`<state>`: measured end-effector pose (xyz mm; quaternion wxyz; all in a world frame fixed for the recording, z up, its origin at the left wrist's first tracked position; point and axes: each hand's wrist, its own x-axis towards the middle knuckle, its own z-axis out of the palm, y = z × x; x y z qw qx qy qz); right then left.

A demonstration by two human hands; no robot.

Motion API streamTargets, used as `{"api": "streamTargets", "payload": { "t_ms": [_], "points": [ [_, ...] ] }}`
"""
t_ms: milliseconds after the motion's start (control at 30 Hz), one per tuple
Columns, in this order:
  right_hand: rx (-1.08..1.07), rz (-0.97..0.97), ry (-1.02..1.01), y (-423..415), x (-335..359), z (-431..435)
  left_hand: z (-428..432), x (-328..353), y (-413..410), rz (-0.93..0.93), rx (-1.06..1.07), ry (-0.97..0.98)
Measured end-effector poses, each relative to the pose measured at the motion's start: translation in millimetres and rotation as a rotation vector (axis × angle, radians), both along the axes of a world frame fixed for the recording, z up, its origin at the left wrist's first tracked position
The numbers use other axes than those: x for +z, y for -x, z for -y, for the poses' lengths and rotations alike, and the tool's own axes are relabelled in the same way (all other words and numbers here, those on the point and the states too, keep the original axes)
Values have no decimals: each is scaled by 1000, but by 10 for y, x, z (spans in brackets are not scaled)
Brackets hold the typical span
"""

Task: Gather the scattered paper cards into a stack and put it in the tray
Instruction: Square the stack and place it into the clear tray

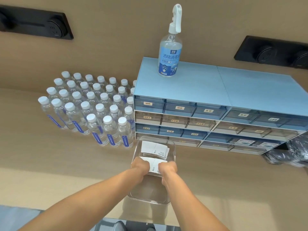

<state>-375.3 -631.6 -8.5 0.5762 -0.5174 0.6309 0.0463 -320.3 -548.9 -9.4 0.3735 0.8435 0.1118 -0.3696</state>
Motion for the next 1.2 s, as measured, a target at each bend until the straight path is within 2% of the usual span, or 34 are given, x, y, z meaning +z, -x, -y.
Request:
{"api": "streamTargets", "payload": {
  "t_ms": [100, 333, 633, 1000, 1200],
  "points": [
    [96, -55, 96, -15, -57, -34, 14, -57, 14, -16, 15, -33],
    [208, -115, 184, -43, -47, -67, 51, -71, 16, 21, 28, -104],
    [275, -207, 267, -70, -117, -83, 60, -54, 58, 109, -89, -225],
    [349, -218, 274, -28, -41, -109, -1, -34, 181, 216, -41, -90],
    [353, -149, 234, -4, 93, -59, 1, 88, 200, 201, -9, -105]
  ]
}}
